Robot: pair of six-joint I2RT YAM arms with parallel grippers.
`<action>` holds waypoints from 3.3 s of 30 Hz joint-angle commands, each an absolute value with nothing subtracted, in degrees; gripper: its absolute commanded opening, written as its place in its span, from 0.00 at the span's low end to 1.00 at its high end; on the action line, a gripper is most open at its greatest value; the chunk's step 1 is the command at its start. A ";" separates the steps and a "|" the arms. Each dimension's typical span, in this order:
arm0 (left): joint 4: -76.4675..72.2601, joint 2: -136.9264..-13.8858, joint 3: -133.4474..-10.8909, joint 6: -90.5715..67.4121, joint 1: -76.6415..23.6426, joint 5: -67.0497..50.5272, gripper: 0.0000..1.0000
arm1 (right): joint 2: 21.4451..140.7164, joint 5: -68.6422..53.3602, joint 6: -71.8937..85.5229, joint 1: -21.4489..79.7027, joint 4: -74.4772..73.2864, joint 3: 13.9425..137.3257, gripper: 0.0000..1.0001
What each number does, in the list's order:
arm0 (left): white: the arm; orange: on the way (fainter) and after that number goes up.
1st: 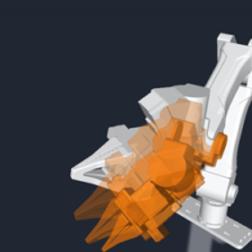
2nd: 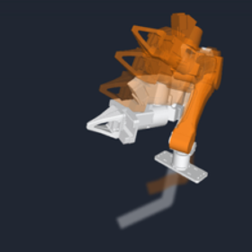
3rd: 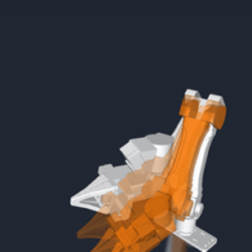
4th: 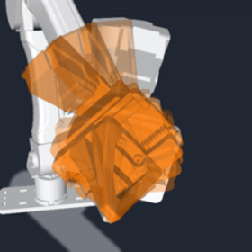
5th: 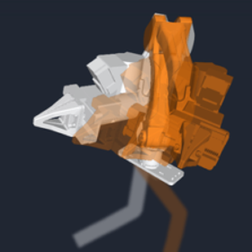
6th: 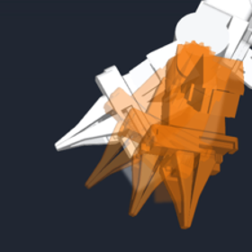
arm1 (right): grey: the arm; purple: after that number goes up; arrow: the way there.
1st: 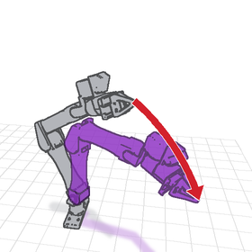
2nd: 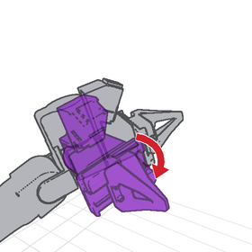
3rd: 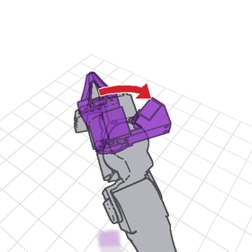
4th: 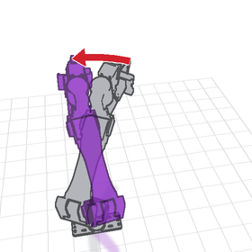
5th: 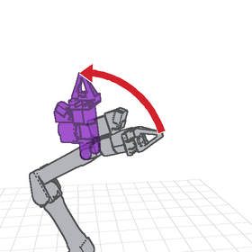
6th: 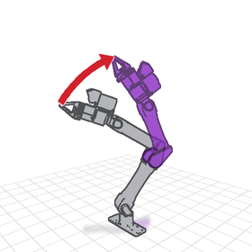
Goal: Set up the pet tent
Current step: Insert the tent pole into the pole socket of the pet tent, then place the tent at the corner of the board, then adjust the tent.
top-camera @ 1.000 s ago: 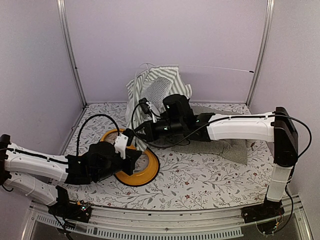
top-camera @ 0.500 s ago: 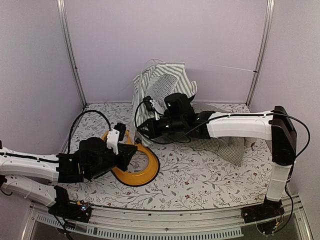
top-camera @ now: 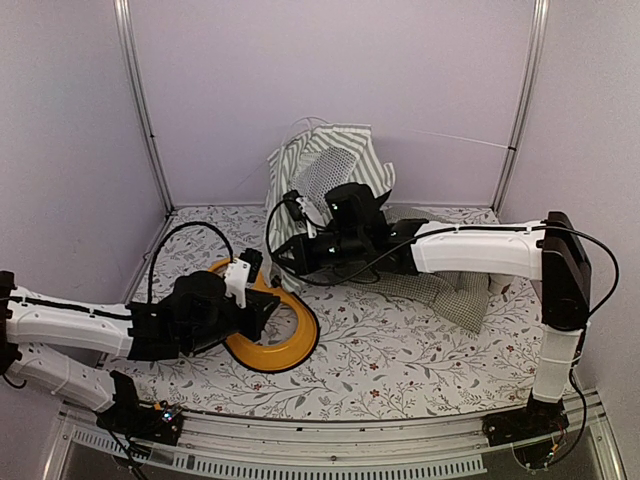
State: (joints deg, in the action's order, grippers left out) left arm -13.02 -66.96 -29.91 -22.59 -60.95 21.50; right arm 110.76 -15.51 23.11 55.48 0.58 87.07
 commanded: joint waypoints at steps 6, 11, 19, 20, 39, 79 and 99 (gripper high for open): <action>-15.76 -68.81 -32.77 -22.06 -58.94 19.85 0.22 | 110.94 -15.17 23.48 55.33 -0.28 89.30 0.00; -12.03 -64.41 -34.62 -23.29 -54.80 21.69 0.31 | 109.82 -14.49 22.06 55.58 -0.19 85.63 0.00; -1.19 -63.05 -47.24 -23.07 -46.06 16.84 0.48 | 107.23 -13.37 18.90 57.06 1.90 77.45 0.13; -0.06 -63.78 -49.35 -22.85 -44.86 15.82 0.50 | 106.63 -13.40 18.50 57.20 2.25 76.44 0.20; 12.00 -88.99 -81.83 -18.79 -37.26 3.52 0.58 | 90.25 -7.25 17.70 57.39 -2.60 64.51 0.84; 15.11 -101.78 -103.53 -17.45 -35.99 17.01 0.00 | 89.02 3.61 31.34 37.27 0.12 66.41 0.00; 15.87 -99.36 -112.86 -13.62 -32.33 22.31 0.00 | 79.58 2.86 34.55 34.89 0.05 50.55 0.00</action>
